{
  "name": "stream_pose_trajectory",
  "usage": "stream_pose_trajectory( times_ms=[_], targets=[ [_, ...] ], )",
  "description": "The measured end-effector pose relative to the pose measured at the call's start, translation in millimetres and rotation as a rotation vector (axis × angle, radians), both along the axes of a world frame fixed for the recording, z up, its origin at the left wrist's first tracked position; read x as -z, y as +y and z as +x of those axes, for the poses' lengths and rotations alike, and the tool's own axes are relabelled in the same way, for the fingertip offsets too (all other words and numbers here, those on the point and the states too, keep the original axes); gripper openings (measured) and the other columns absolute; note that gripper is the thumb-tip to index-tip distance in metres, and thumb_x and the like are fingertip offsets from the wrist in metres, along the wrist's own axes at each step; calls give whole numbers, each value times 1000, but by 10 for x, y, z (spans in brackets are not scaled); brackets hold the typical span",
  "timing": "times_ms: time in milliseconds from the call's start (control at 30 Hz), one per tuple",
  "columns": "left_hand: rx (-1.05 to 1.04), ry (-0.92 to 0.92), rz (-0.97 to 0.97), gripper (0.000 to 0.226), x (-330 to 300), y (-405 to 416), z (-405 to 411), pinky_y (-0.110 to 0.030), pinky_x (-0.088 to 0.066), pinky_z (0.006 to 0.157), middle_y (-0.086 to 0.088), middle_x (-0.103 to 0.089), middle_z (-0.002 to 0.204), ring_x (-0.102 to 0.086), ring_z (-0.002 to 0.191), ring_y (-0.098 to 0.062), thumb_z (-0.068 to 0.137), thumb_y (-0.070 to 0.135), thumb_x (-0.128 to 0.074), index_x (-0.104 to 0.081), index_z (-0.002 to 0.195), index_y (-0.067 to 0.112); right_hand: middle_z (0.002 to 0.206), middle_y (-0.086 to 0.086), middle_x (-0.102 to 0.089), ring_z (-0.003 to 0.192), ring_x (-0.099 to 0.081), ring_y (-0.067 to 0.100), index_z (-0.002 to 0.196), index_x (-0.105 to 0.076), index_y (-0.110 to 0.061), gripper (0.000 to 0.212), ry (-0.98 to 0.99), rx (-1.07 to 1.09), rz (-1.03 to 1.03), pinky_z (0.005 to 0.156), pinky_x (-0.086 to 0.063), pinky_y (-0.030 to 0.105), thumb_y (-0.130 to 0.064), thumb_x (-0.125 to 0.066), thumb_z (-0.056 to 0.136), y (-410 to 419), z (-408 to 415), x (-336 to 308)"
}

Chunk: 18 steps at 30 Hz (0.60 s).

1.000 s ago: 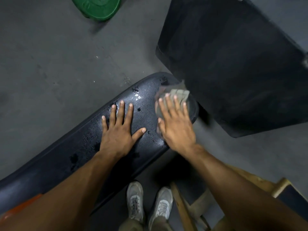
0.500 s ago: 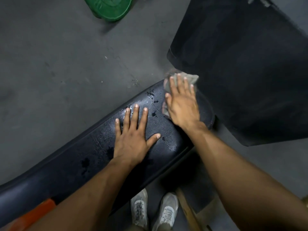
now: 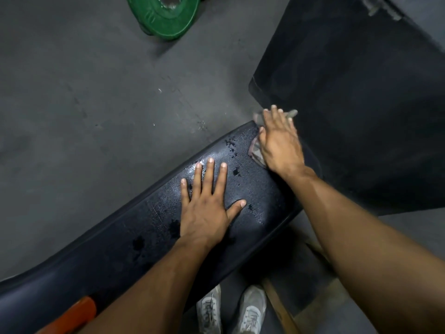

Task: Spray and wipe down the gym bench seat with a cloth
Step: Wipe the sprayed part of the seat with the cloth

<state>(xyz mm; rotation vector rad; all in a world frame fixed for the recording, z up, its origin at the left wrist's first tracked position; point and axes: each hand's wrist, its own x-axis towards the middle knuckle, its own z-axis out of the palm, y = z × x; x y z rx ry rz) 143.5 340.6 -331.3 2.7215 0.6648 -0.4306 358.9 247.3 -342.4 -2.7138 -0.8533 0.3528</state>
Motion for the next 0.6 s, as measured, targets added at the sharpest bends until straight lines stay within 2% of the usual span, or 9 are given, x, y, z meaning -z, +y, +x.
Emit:
stream_pose_trajectory(
  times_ms=[67,100,267,367,467,600],
  targets=[
    [-1,7,-6,91,-7,4,9,-57,9,125,5,26,168,26,155,-22,92,83,-19,18,160,35,172,12,-16,161,-11,27,164,-22,-9,57,-12,-111,18,131,-6,40,-28,-30,110,-87,-59,-15],
    [-1,14,-15,91,-13,7,12,-57,10,125,5,28,168,27,154,-22,92,83,-18,20,159,35,173,11,-17,161,-11,26,164,-22,-10,57,-21,-98,24,131,-6,39,-28,-30,110,-155,-80,-9],
    [-3,25,-31,91,-33,4,19,-57,9,125,5,30,167,28,154,-22,92,83,-16,23,158,35,169,20,-24,158,-21,33,160,-28,-3,55,-29,400,47,130,-12,43,-23,-32,109,-593,-395,24],
    [-11,17,-33,91,-18,-3,11,-57,8,125,5,27,168,25,155,-22,92,83,-17,20,159,35,168,22,-25,157,-22,34,159,-29,2,55,-30,544,85,130,-12,42,-20,-33,109,-776,-708,64],
    [-15,5,-32,92,-9,-6,7,-58,6,125,4,25,169,23,156,-23,91,83,-19,17,160,35,169,21,-23,159,-18,33,160,-29,1,56,23,693,234,130,-9,36,-19,-35,108,-834,-987,111],
    [-15,-3,-23,92,-8,-8,11,-57,6,125,4,23,169,21,156,-23,91,83,-20,17,160,34,170,16,-22,159,-19,26,161,-29,-3,58,88,909,487,129,-15,30,-26,-33,107,-766,-1339,72]
  ],
)
